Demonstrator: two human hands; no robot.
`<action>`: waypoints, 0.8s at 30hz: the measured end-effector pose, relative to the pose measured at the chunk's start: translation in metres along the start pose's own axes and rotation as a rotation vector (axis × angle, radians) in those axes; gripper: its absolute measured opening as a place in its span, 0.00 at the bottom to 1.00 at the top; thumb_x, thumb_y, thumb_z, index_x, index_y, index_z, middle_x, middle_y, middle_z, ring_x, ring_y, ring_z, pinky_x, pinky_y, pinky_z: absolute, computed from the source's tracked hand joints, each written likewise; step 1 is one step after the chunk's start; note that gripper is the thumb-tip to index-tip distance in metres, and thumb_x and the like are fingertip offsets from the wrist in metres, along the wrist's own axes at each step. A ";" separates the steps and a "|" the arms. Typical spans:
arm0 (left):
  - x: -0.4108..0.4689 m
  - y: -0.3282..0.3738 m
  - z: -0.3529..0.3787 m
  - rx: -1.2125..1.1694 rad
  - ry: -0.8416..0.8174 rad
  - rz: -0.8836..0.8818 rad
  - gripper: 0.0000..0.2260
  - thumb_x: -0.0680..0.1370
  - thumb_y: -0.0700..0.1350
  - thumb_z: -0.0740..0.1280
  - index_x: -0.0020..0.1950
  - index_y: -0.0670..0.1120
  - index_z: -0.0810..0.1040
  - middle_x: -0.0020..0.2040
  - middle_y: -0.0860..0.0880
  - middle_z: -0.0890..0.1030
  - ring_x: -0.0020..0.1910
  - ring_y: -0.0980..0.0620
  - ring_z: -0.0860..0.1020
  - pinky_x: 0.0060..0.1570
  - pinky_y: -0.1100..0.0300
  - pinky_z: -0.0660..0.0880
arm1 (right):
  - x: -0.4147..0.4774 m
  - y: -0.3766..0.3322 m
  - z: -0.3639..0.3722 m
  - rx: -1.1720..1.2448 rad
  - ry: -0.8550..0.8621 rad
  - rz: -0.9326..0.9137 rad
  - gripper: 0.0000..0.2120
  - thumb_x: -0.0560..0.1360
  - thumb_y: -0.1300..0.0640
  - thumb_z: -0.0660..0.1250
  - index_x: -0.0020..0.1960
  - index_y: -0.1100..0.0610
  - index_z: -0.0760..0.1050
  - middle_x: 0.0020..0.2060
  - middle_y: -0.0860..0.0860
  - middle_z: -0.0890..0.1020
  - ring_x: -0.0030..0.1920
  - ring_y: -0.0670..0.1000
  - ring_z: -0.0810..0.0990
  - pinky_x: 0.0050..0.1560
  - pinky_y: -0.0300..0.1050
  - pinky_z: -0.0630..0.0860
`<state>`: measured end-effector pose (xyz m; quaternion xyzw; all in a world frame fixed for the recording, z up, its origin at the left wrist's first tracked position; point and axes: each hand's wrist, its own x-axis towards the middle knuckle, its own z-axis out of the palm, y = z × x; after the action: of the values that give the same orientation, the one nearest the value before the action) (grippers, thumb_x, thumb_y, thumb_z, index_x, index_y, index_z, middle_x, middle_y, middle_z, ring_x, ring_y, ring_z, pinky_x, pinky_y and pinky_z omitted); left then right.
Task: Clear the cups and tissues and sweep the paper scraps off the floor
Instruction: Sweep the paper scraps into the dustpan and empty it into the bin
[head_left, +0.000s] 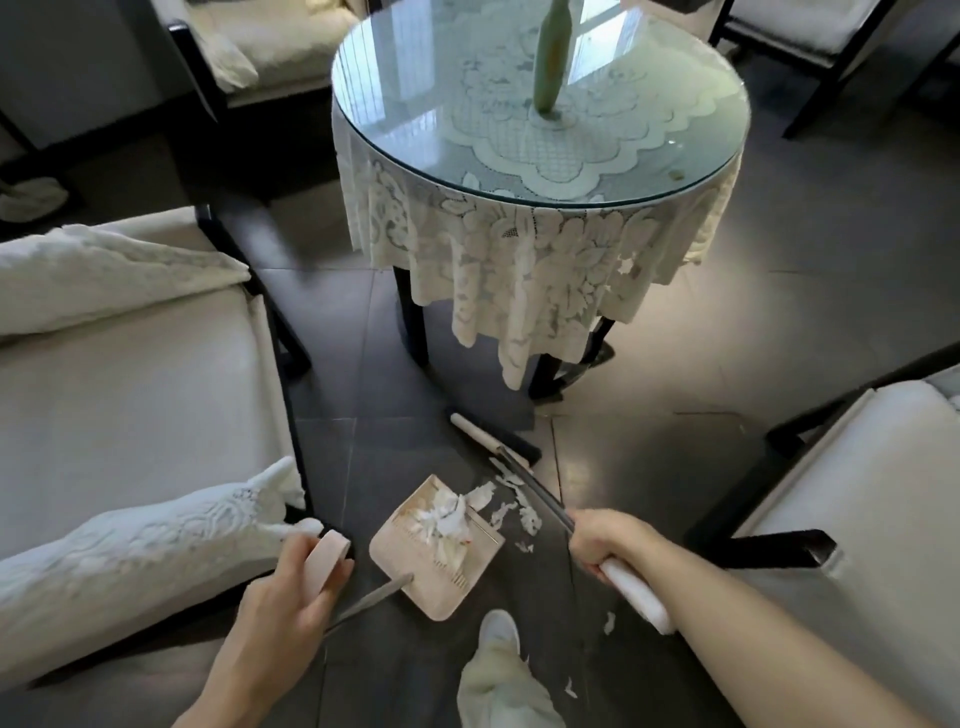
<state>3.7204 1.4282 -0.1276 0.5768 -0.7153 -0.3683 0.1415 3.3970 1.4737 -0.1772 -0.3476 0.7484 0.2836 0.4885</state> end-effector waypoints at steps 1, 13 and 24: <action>-0.009 -0.004 -0.001 0.003 -0.009 0.005 0.07 0.75 0.48 0.69 0.48 0.57 0.71 0.25 0.52 0.76 0.24 0.54 0.72 0.31 0.56 0.71 | -0.006 0.008 0.019 0.024 0.008 0.014 0.46 0.69 0.67 0.67 0.78 0.47 0.47 0.64 0.57 0.74 0.54 0.57 0.78 0.44 0.46 0.78; -0.142 -0.062 -0.017 0.038 0.019 0.039 0.08 0.77 0.55 0.62 0.44 0.54 0.66 0.28 0.48 0.75 0.26 0.49 0.74 0.24 0.58 0.68 | -0.139 0.058 0.272 0.068 -0.134 0.135 0.51 0.69 0.70 0.65 0.76 0.39 0.39 0.66 0.56 0.73 0.57 0.58 0.78 0.45 0.47 0.77; -0.224 -0.079 -0.025 0.070 0.026 0.029 0.10 0.78 0.55 0.62 0.45 0.50 0.67 0.33 0.45 0.75 0.30 0.44 0.75 0.28 0.55 0.70 | -0.213 0.110 0.330 0.524 -0.001 0.046 0.39 0.70 0.67 0.59 0.76 0.43 0.55 0.29 0.55 0.78 0.19 0.48 0.72 0.23 0.36 0.71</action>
<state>3.8588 1.6221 -0.1151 0.5755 -0.7342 -0.3334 0.1360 3.5450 1.8434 -0.0898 -0.1918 0.8038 0.0915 0.5557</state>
